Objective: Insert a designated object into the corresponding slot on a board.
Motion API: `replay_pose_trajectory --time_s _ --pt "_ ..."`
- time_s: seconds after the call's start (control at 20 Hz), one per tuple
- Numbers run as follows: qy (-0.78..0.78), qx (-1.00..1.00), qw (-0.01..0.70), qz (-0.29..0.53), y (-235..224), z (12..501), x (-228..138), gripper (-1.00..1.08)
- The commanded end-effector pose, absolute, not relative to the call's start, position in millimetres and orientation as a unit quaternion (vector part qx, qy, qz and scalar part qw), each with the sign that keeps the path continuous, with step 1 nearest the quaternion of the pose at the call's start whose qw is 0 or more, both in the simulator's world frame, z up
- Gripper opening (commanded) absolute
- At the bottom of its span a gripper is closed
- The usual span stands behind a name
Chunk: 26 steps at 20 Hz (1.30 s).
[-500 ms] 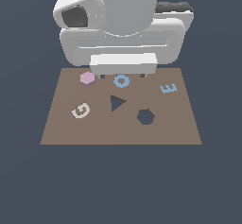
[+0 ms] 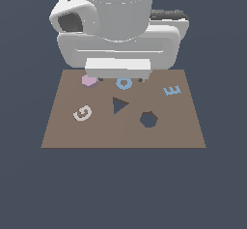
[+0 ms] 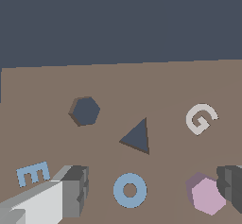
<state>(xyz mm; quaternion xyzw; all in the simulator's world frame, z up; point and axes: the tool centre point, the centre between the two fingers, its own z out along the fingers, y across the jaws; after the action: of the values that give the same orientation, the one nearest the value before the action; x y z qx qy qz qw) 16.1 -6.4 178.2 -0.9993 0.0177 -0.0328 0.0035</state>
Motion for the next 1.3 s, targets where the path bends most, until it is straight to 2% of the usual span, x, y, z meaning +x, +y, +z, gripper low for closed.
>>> replay_pose_trajectory --time_s 0.0,0.45,0.85,1.25 --pt "0.038 -0.999 0.003 -0.031 -14 172 14 1.00" --pt "0.170 -0.985 0.001 -0.022 -58 135 -3 1.00" --pt "0.327 -0.945 0.000 -0.011 -102 90 -41 1.00" --pt "0.425 -0.905 -0.001 -0.003 -122 61 -73 1.00"
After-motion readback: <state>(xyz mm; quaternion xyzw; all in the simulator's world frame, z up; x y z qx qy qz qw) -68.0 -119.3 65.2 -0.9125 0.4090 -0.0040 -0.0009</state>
